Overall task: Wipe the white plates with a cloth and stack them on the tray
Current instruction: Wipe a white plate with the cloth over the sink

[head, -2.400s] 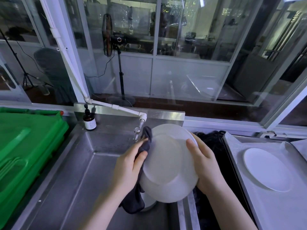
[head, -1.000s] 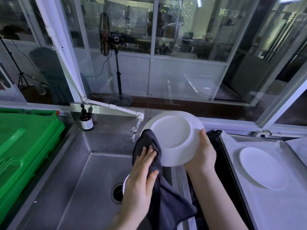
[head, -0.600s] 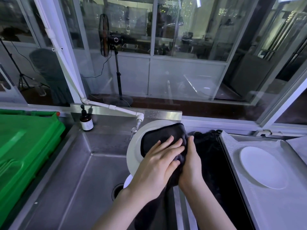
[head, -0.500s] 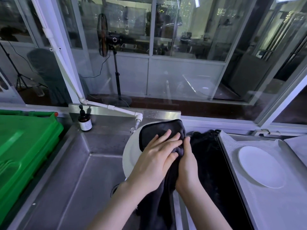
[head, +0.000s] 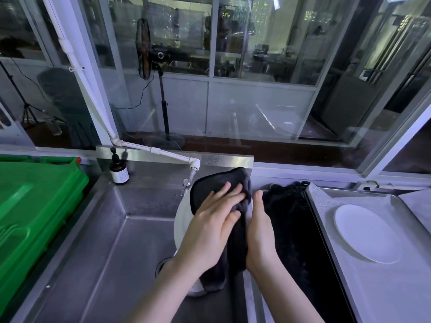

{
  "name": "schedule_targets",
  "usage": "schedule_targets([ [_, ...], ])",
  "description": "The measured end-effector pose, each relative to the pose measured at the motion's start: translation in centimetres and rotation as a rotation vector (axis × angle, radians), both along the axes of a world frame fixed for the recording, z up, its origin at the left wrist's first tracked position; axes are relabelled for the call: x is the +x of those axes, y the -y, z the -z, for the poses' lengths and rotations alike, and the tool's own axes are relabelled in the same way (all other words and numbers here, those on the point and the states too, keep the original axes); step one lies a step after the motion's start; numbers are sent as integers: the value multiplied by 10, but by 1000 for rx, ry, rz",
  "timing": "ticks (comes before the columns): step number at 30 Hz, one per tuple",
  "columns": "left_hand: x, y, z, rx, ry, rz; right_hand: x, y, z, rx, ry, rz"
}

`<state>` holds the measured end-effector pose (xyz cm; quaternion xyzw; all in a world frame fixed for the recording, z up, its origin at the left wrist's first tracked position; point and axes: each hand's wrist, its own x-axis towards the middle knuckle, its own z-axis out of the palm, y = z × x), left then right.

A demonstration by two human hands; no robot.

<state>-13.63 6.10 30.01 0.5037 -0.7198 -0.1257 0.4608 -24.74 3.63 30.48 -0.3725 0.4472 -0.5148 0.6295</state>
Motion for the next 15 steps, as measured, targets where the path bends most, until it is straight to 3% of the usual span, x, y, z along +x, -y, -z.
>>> schedule_targets([
  [8, 29, 11, 14, 155, -195, -345, -12, 2, -7, -59, 9, 112],
  [15, -6, -21, 22, -41, -6, -131, -13, 8, -3, -27, 77, 99],
])
